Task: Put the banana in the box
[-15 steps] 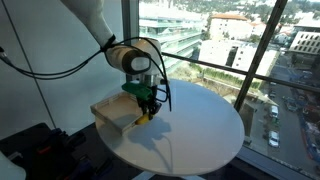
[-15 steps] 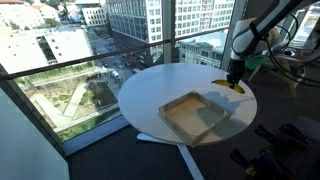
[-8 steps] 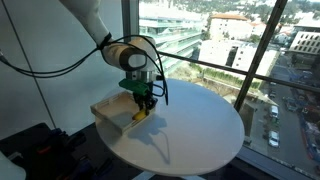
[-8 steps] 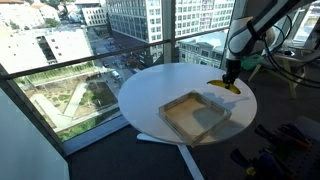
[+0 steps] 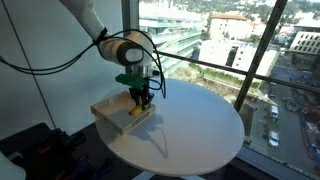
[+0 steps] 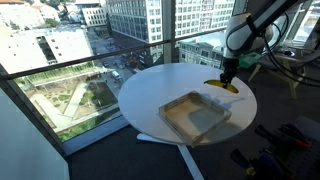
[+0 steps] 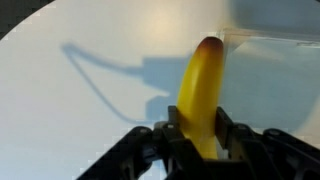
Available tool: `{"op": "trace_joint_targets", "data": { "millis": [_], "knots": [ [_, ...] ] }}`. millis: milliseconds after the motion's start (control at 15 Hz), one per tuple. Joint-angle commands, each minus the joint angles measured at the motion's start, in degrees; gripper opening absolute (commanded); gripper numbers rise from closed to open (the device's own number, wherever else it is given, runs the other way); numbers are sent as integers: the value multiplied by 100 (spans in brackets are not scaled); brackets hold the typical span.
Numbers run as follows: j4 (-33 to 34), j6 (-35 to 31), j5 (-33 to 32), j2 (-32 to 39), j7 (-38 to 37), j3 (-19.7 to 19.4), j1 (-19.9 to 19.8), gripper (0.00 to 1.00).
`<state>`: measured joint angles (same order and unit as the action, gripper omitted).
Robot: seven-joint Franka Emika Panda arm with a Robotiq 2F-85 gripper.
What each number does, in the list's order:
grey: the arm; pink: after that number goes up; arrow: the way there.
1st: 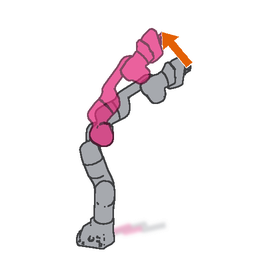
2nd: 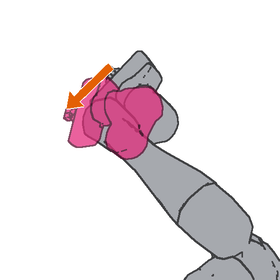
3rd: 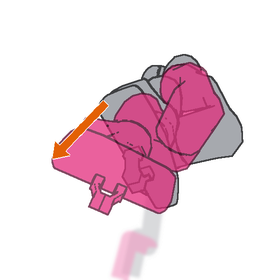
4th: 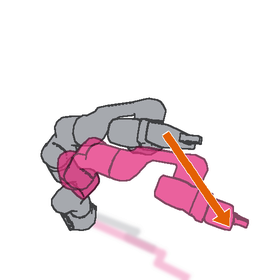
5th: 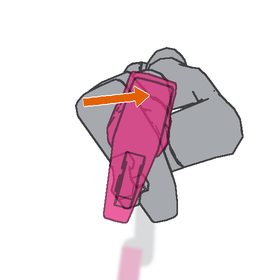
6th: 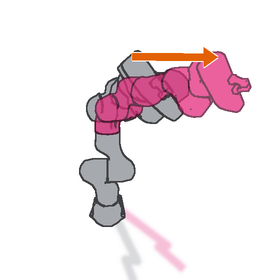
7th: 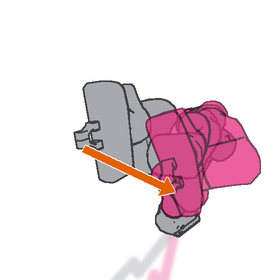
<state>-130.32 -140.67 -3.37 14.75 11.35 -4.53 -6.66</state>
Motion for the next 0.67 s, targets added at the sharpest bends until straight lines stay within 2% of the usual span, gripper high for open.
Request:
{"op": "trace_joint_targets", "data": {
  "millis": [0, 600],
  "knots": [
    [-64, 306, -77, -255, -7, 41, 57, 14],
    [-15, 760, -171, -316, -20, 101, 269, 14]
  ]
}}
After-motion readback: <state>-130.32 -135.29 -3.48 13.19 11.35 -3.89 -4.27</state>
